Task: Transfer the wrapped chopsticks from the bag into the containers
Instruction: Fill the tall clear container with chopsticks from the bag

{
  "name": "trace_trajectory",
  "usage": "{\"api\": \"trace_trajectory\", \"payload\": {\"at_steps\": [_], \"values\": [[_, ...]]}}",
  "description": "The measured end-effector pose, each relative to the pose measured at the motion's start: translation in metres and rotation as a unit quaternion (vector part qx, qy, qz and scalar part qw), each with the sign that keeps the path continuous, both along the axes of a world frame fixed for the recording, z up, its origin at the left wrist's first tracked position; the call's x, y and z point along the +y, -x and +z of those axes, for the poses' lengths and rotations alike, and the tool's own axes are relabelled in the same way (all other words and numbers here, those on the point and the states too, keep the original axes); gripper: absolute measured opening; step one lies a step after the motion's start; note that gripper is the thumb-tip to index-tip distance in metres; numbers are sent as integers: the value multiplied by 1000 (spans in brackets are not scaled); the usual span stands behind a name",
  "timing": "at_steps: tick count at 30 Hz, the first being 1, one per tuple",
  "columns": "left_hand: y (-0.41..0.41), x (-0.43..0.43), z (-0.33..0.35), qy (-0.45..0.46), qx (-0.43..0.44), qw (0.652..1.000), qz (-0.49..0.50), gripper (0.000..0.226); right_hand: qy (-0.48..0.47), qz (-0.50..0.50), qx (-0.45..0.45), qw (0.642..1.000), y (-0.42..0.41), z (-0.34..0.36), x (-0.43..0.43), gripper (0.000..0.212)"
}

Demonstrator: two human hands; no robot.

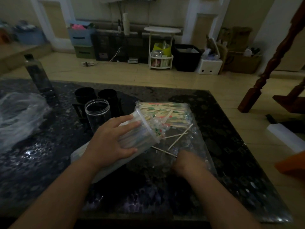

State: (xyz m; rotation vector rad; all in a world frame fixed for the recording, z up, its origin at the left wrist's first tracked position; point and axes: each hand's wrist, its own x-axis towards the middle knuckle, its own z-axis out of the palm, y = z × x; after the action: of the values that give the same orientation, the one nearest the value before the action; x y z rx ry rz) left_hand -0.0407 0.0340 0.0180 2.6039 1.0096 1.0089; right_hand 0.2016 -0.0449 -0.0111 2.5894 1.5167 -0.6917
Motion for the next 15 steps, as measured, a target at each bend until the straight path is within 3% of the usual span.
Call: {"api": "trace_trajectory", "payload": {"at_steps": [4,6,8,9,11,13,15], "values": [[-1,2,0,1,4,1000,5,75,-55,-40,71,995,8,-16,7,57],[-2,4,1,2,3,1000,10,76,-166,-42,174,970,12,-25,15,44],[-3,6,1,2,-3,1000,12,76,-262,4,214,941,13,-36,19,24],[-4,7,2,3,-8,1000,11,76,-278,46,207,937,12,-44,22,23],[-6,8,2,5,-22,1000,6,76,-271,128,150,942,8,-55,26,43],[-8,7,3,5,-33,999,6,75,-256,159,60,952,3,-62,33,55],[-8,6,3,3,-39,999,14,74,-221,154,23,963,-1,-64,42,66]]}}
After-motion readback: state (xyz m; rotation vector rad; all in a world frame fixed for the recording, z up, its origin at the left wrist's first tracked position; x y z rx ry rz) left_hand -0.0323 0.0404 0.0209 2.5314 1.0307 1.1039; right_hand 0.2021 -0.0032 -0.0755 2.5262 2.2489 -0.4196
